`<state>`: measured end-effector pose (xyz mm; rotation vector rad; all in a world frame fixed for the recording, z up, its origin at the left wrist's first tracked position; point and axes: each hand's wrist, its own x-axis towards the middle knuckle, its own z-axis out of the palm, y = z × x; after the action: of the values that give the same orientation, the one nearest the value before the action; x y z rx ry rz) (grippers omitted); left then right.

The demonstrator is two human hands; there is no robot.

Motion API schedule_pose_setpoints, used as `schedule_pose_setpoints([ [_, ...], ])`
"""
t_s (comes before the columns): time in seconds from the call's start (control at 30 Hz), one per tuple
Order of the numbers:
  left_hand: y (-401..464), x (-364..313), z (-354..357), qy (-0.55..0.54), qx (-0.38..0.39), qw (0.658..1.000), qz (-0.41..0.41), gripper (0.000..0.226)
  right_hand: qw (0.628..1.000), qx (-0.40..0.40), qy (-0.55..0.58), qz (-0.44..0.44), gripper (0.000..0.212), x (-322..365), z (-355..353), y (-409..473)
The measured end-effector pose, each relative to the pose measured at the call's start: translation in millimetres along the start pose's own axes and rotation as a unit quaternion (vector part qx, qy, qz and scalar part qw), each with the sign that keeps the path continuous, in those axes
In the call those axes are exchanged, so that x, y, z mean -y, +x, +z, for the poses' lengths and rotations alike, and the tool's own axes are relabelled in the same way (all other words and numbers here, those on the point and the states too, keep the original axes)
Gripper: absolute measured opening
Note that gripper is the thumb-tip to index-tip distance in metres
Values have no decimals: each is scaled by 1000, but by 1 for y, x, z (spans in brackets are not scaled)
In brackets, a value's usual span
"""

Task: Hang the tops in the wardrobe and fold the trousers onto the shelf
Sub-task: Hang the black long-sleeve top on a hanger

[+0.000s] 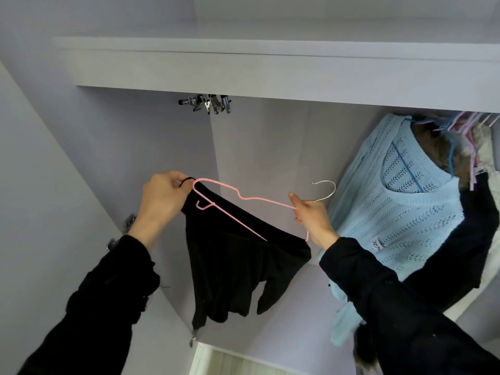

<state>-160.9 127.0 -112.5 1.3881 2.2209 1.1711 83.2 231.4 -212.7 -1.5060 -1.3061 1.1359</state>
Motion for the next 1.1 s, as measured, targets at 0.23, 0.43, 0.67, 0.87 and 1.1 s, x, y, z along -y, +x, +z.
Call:
schedule_pose_setpoints([
  [0.23,-3,-1,12,30,20,999,13,10,967,64,-227,-91,56,33,-2,-12],
  [0.43,-16,-17,34,76,102,989,78,13,910,112,-355,-184,55,70,16,-30],
  [0.67,-30,-14,49,96,230,954,167,22,915,83,-348,-188,62,89,-11,-36],
  [0.87,-30,-15,49,67,172,965,185,13,943,176,-228,-168,24,78,-35,-36],
  [1.1,-25,-1,36,96,83,975,183,17,925,240,-294,-19,53,2,-104,-28],
])
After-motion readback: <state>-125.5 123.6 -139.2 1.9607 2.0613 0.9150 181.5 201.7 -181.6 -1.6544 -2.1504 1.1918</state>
